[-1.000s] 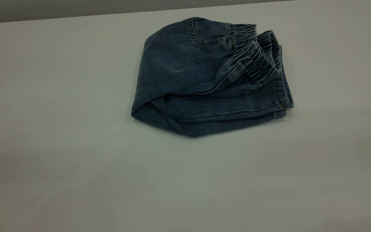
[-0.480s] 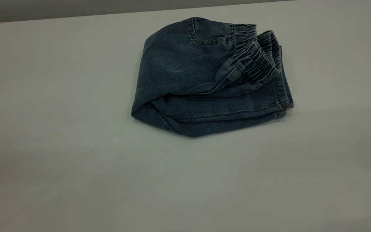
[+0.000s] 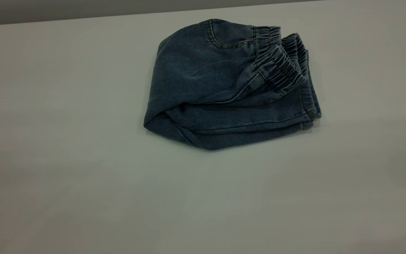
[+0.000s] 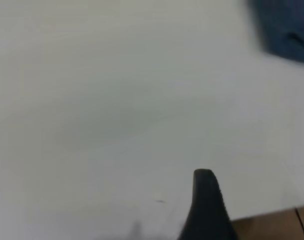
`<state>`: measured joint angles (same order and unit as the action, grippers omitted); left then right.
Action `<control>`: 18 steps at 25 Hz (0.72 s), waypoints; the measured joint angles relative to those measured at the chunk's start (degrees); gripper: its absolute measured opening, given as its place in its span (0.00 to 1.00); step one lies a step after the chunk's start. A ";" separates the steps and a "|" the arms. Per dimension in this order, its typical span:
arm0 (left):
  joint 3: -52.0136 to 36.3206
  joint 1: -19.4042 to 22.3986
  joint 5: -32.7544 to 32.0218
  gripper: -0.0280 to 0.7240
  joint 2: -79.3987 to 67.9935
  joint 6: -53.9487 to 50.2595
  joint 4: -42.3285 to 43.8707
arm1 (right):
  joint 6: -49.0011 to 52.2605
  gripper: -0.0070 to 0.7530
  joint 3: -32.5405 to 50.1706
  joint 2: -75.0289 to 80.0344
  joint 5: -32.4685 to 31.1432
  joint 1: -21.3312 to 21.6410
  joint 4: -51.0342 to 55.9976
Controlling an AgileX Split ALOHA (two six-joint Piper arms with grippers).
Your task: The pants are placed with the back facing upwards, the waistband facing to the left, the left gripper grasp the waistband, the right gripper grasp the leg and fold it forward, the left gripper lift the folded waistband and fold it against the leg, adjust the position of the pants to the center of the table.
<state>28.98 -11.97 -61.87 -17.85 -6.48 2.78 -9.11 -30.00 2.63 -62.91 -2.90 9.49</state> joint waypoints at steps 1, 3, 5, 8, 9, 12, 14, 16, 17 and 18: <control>0.00 2.04 0.00 0.63 0.86 0.00 0.00 | 0.00 0.57 0.00 0.00 0.00 0.00 0.00; 0.00 6.69 -0.05 0.63 2.93 0.00 0.14 | 0.00 0.57 0.00 0.00 0.00 0.00 0.13; 0.00 10.18 -0.11 0.63 5.58 0.00 0.14 | 0.05 0.57 0.00 0.00 0.00 0.00 0.13; 0.00 13.20 -0.18 0.63 9.23 -0.11 0.14 | 0.05 0.57 0.00 0.00 0.00 0.00 0.13; 0.00 13.38 -0.18 0.63 10.43 -0.06 0.14 | 0.05 0.57 0.00 0.00 0.00 0.00 0.13; 0.00 13.38 -0.23 0.63 13.42 -0.06 0.14 | 0.05 0.57 0.00 0.00 0.00 0.00 0.52; 0.00 13.33 -0.23 0.63 14.57 -0.06 0.14 | 0.05 0.57 0.00 0.00 0.00 0.00 0.90; 0.00 13.33 -0.23 0.63 15.27 -0.06 0.14 | 0.05 0.57 0.00 0.00 0.00 0.05 0.90; 0.00 13.33 -0.23 0.63 15.66 -0.06 0.14 | 0.05 0.57 0.00 0.00 0.00 0.05 0.90; 0.00 13.33 -0.17 0.63 16.24 -0.06 0.14 | 0.05 0.57 0.00 0.00 0.00 0.05 0.90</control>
<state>28.98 1.36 -62.03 -1.61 -6.53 2.92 -9.06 -30.00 2.63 -62.91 -2.85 10.39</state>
